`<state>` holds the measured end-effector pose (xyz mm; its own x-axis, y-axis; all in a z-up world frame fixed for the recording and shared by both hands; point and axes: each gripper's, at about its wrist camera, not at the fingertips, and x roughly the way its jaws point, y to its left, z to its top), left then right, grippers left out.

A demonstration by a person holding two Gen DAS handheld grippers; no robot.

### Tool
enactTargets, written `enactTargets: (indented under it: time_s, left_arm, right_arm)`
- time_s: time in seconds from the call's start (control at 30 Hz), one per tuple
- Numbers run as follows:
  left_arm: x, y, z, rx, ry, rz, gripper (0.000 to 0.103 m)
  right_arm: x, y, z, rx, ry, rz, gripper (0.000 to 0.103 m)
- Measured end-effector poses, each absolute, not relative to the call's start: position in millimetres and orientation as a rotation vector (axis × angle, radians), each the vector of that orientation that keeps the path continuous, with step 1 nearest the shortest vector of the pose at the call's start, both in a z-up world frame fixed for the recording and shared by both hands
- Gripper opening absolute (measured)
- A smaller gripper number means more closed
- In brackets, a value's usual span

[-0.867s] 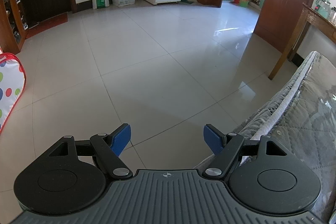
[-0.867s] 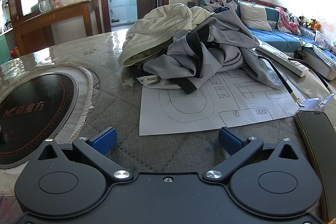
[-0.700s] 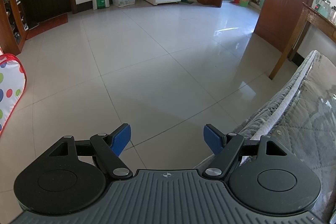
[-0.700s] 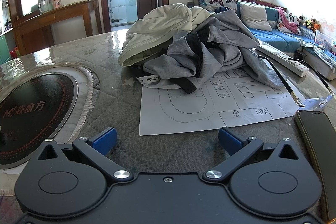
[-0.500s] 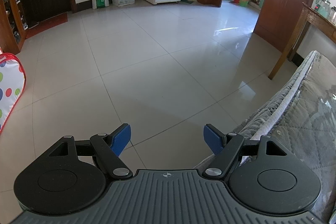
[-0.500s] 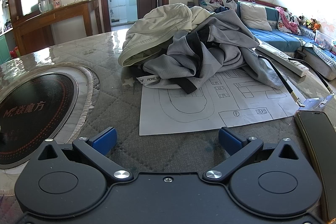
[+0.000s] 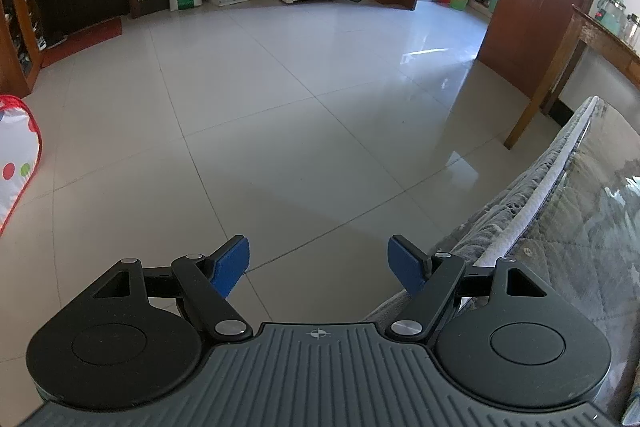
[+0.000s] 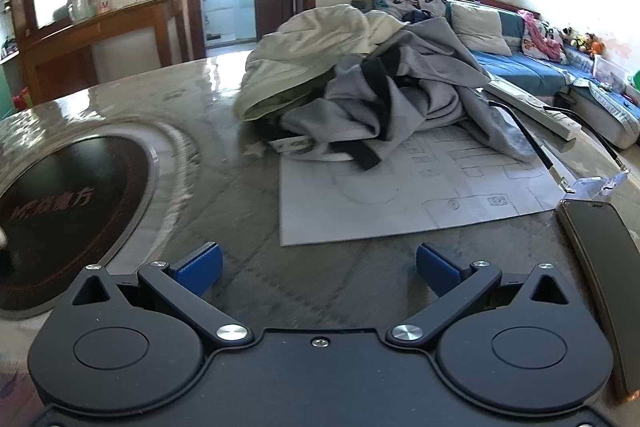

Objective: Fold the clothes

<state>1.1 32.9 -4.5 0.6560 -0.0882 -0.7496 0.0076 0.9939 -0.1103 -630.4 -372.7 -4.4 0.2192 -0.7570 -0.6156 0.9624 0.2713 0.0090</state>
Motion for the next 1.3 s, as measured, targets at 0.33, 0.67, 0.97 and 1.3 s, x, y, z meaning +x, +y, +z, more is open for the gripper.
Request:
enactTargets:
  time_s: [0.33,0.67,0.97,1.3]
  left_arm:
    - [-21.1,72.5,-0.7,-0.074,0.799,-0.121,0.077]
    - [-68.3,135.2,7.4,-0.005,0.719,-0.262,0.077]
    - [-117.4,216.3,7.6,0.061,0.675,-0.389,0.081]
    - [-160.0,297.2,8.2,0.115,0.649,-0.538,0.082]
  right_arm:
    - [-611.8,-325.4,22.6,0.350,0.490,-1.162,0.103]
    - [-594.9,-277.1,43.5,0.310,0.405,-1.056,0.103]
    - [-575.4,-249.0,47.5,0.312,0.438,-0.955,0.103]
    - [-554.2,-213.6,60.6,0.306,0.402,-0.790,0.103]
